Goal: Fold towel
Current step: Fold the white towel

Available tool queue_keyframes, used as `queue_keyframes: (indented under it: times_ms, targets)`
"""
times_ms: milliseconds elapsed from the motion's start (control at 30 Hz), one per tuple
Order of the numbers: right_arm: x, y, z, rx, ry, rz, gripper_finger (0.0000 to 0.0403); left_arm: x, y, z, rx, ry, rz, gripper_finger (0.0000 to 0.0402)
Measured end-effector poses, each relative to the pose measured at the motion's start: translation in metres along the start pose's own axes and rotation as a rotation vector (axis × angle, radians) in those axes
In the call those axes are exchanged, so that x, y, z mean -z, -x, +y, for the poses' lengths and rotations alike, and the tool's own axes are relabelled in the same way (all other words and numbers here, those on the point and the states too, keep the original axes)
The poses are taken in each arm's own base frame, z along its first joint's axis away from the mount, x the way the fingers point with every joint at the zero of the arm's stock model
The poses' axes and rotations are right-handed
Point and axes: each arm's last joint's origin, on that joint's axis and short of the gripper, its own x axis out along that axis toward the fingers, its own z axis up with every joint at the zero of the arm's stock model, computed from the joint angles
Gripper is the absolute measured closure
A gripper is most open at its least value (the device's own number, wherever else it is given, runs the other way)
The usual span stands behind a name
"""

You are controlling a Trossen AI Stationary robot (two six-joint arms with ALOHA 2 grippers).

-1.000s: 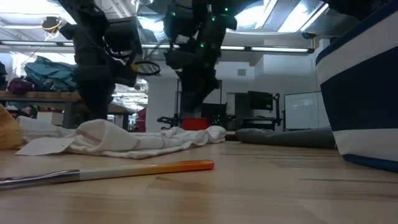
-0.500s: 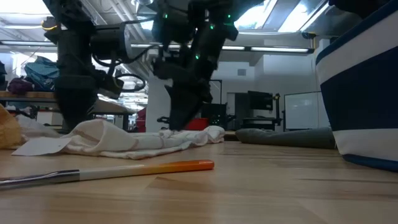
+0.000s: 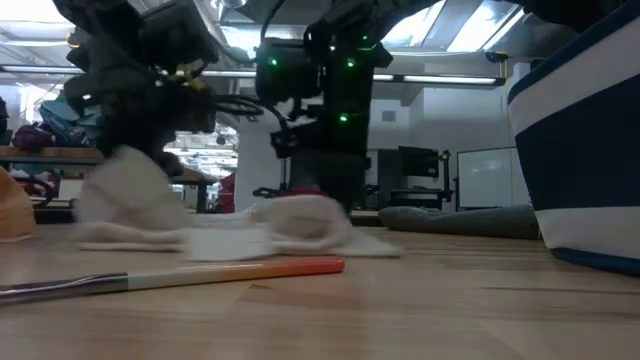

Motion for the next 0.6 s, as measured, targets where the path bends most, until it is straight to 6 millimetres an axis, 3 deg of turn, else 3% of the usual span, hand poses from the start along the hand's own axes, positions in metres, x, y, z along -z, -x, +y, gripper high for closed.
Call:
queue_keyframes:
  times_ms: [267,600]
  targets:
    - [0.007,0.012,-0.004,0.046,0.032,0.036,0.0235,-0.012,0.001,-0.007,0.049,-0.07,-0.128,0.0304]
    - [0.012,0.061,-0.012,-0.051,0.016,-0.066,0.0235,-0.015,0.005,-0.01,0.056,-0.182,-0.174,0.0304]
